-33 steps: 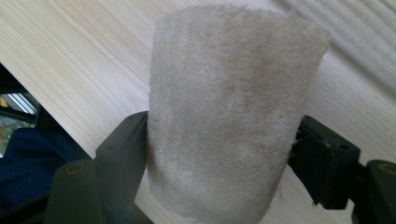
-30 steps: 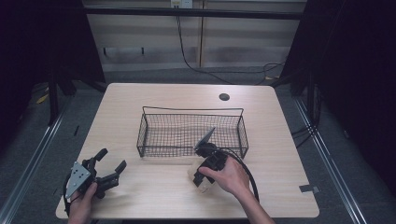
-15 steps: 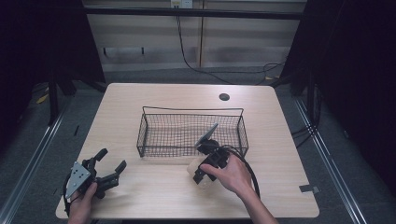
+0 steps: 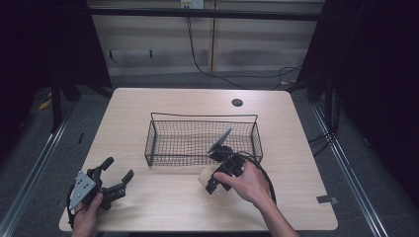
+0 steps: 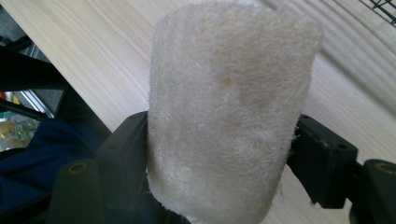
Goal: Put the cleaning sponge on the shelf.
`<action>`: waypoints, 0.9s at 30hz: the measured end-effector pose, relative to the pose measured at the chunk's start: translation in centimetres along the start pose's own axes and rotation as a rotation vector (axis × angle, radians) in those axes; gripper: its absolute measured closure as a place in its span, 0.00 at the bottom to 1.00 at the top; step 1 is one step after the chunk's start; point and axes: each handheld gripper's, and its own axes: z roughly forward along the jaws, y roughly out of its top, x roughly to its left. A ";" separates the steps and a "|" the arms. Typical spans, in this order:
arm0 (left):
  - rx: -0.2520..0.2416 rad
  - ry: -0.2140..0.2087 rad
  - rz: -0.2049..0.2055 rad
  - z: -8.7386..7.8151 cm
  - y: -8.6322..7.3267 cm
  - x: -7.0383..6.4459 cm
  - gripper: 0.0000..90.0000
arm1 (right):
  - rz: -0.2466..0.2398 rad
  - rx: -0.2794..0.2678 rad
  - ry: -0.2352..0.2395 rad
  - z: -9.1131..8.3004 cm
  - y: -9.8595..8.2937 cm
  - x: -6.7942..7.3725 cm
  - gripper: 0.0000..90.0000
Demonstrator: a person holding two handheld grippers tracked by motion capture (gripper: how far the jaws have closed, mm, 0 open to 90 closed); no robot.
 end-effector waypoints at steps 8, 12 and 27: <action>-0.003 0.001 -0.004 0.0 0.0 0.0 0.17 | -0.002 -0.006 0.019 -0.7 0.0 0.2 0.29; 0.000 0.000 0.000 0.0 0.0 0.0 0.17 | -0.008 -0.009 0.022 -0.9 -0.1 0.1 0.29; 0.000 0.000 0.000 0.0 0.0 0.0 0.17 | -0.030 -0.013 0.014 -2.8 0.2 0.7 0.29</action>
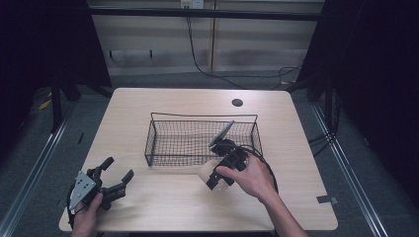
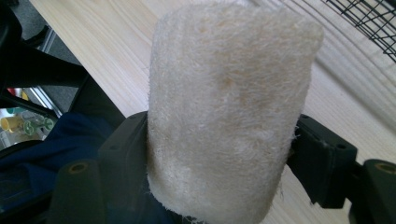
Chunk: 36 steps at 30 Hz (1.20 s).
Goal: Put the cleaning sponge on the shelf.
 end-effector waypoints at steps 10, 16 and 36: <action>0.000 0.000 0.000 0.0 0.0 0.0 0.17 | -0.013 -0.002 0.008 -1.2 0.3 0.3 0.29; 0.000 0.000 0.000 0.0 0.0 0.0 0.17 | -0.023 0.000 0.024 -1.7 0.6 0.4 0.29; 0.000 0.000 -0.001 0.0 0.0 0.0 0.17 | -0.023 -0.018 0.037 -4.3 1.9 -0.3 0.29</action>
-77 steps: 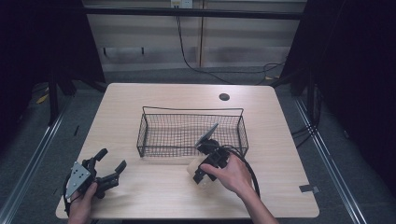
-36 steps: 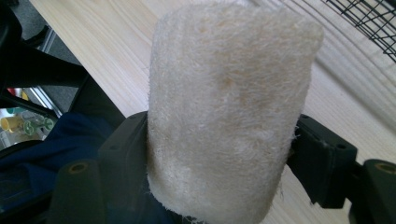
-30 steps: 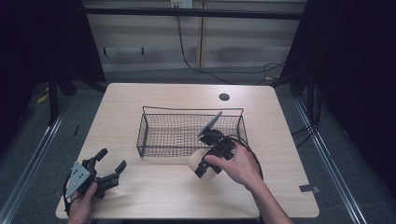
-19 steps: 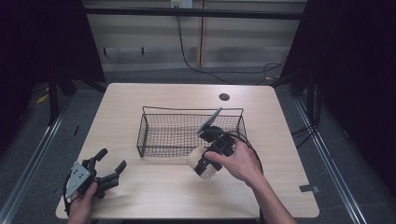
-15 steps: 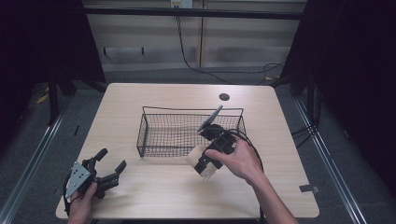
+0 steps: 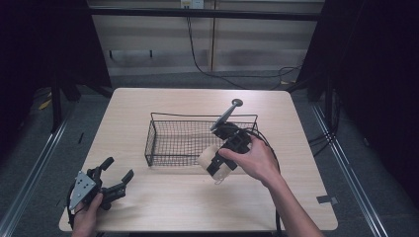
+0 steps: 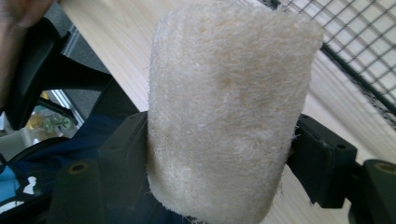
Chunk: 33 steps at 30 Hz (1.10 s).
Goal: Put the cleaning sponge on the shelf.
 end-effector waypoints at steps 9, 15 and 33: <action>0.000 0.000 0.000 0.0 0.0 0.0 0.17 | 0.065 -0.025 -0.006 -0.3 1.4 -0.9 0.30; 0.000 0.000 0.000 0.0 0.0 0.0 0.17 | 0.103 -0.041 -0.038 -0.7 1.9 -1.4 0.30; 0.000 0.000 0.001 0.0 0.0 0.0 0.17 | 0.261 -0.127 -0.076 -2.1 1.9 -4.5 0.29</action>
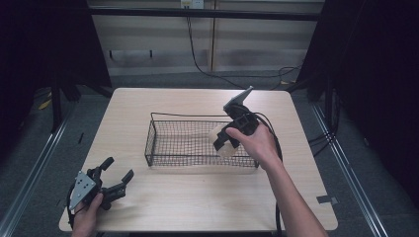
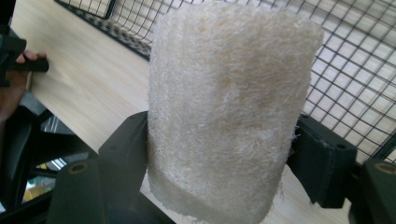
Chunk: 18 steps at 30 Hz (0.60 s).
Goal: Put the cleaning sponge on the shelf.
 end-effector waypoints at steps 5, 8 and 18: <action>0.000 0.000 0.000 0.0 0.0 0.0 0.17 | 0.043 -0.016 -0.017 -0.2 0.1 -0.7 0.30; 0.000 0.000 0.000 0.0 0.0 0.0 0.17 | 0.070 -0.020 -0.030 -0.3 0.2 -1.2 0.29; 0.000 0.000 0.000 0.0 0.0 0.0 0.17 | 0.124 -0.035 -0.053 -0.5 0.5 -2.6 0.30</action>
